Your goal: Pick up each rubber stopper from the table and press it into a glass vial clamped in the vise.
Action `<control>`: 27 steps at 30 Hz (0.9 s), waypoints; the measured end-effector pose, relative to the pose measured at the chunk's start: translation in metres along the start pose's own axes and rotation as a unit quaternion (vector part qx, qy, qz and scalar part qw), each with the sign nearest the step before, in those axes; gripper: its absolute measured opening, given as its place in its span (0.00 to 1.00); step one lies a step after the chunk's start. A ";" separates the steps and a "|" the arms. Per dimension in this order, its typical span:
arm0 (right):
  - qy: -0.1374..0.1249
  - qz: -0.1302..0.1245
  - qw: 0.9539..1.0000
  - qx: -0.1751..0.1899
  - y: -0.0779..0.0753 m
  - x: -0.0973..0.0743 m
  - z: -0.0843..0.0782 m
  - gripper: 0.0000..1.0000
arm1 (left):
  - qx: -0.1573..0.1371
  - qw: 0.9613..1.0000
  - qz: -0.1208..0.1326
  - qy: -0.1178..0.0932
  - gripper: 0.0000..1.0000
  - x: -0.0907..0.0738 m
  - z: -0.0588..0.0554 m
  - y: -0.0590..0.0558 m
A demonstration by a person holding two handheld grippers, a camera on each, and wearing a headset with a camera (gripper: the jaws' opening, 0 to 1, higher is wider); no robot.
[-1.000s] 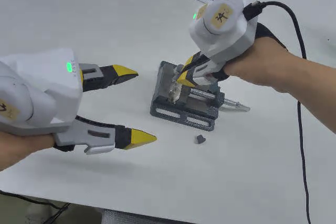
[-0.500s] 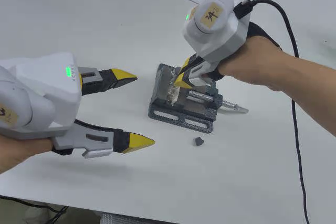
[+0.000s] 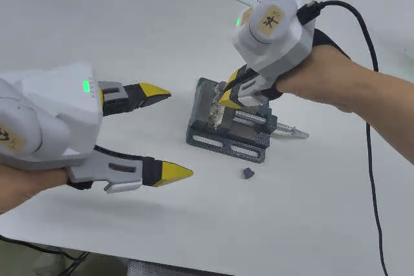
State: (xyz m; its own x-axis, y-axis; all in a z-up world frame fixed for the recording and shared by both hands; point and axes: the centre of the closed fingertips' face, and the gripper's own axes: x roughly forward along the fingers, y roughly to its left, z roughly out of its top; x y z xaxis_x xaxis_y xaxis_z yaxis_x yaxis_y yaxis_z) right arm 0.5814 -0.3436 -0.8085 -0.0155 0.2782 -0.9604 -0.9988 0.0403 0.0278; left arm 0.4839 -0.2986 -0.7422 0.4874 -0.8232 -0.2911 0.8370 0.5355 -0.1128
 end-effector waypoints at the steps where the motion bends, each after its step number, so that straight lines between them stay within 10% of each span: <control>1: -0.002 0.001 1.000 0.002 0.000 0.000 0.000 0.08 | 0.000 1.000 0.000 0.000 0.66 0.000 0.000 0.000; 27: -0.036 -0.017 0.999 0.019 0.000 -0.015 0.001 0.08 | 0.000 1.000 -0.001 -0.002 0.66 0.002 0.000 0.001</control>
State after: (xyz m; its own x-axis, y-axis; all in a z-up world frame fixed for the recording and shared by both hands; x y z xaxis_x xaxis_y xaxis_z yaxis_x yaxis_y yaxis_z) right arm 0.5813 -0.3472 -0.7940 0.0229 0.3442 -0.9386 -0.9962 0.0864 0.0074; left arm 0.4858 -0.2997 -0.7424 0.4861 -0.8255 -0.2869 0.8383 0.5332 -0.1138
